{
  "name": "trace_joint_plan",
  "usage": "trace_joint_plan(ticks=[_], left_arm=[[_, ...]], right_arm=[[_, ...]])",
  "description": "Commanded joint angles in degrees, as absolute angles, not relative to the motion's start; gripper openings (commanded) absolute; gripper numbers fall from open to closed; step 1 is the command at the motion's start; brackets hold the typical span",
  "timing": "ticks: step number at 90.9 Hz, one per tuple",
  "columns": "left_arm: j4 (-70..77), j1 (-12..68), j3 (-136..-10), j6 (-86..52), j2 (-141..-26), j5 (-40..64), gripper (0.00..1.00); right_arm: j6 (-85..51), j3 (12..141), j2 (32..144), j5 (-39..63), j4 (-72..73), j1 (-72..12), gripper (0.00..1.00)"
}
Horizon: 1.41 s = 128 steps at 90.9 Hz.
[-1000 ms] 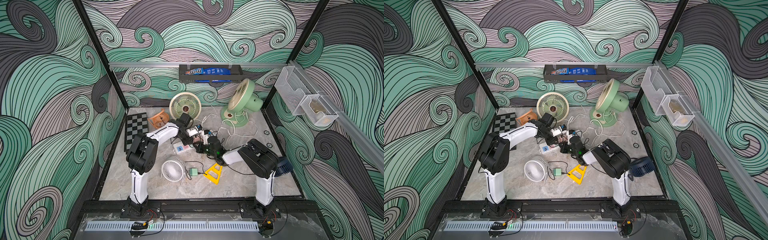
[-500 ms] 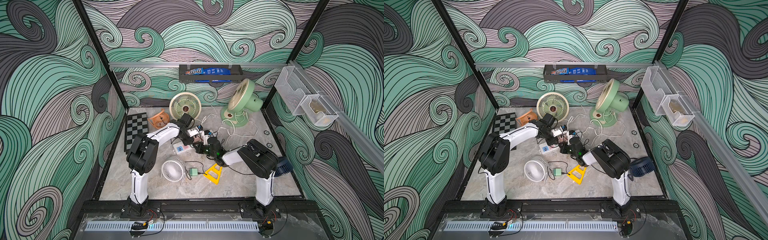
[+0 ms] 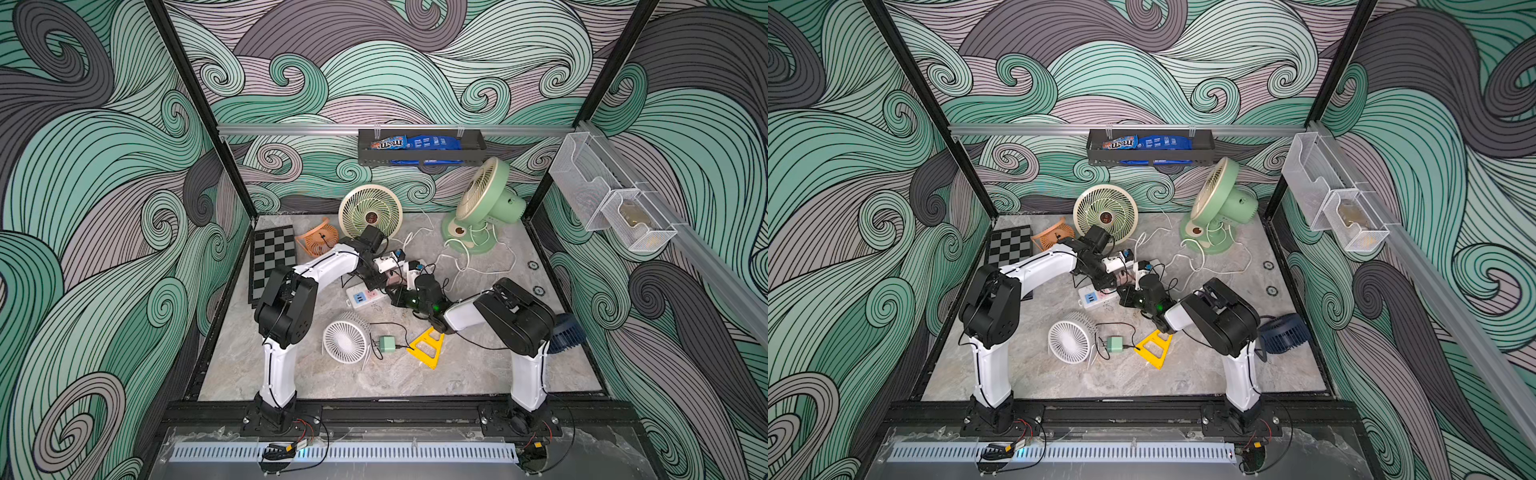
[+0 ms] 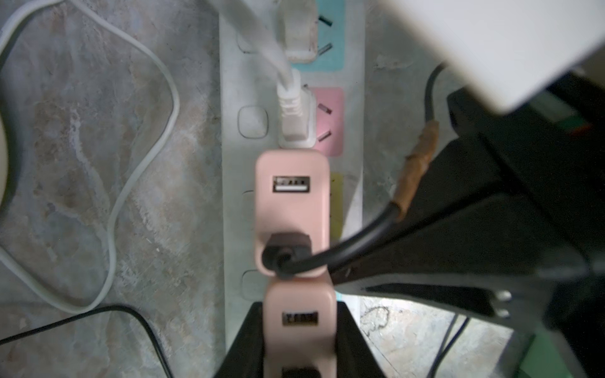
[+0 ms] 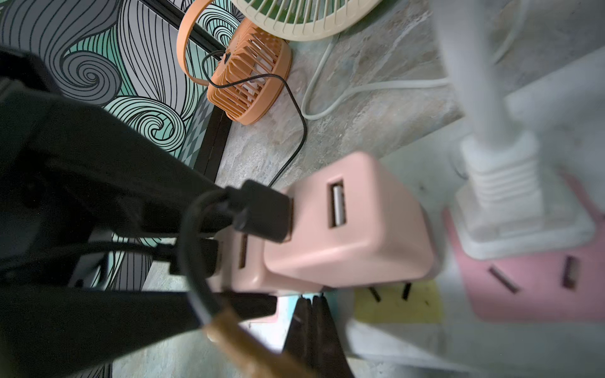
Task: Unplug the desk fan from the power strip
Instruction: Remove the plug from the socket.
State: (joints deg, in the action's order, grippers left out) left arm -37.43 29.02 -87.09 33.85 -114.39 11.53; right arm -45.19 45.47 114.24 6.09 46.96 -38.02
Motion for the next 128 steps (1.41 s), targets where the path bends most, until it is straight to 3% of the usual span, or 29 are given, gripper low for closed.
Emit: trace_joint_plan(ticks=[1, 13, 31, 57, 86, 111, 128], left_arm=[[-35.42, 30.18, -83.22, 35.87, -111.31, 9.25, 0.00], [-33.14, 30.56, -82.40, 34.38, -109.68, 5.70, 0.00], [-45.44, 26.90, -93.11, 31.86, -115.33, 16.65, 0.00], [-31.62, 31.52, -81.71, 37.85, -108.27, 2.14, 0.00], [-40.34, 26.27, -89.52, 31.94, -112.28, 15.04, 0.00], [-34.55, 29.89, -83.39, 36.53, -108.16, 5.62, 0.00], [-37.37, 29.00, -85.76, 35.04, -109.24, 8.30, 0.00]], right_arm=[[-45.22, 43.57, 116.89, 5.62, 39.80, -38.38, 0.01], [-45.35, 43.30, 116.98, 5.80, 40.06, -38.40, 0.01], [-45.51, 43.24, 116.98, 5.84, 40.23, -38.36, 0.01], [-45.48, 43.27, 117.36, 6.17, 40.26, -38.41, 0.01], [-45.79, 43.80, 117.75, 6.50, 39.87, -38.38, 0.01], [-45.78, 44.34, 117.86, 6.56, 39.21, -38.39, 0.01], [-45.79, 44.29, 117.92, 6.64, 39.20, -38.42, 0.01]])
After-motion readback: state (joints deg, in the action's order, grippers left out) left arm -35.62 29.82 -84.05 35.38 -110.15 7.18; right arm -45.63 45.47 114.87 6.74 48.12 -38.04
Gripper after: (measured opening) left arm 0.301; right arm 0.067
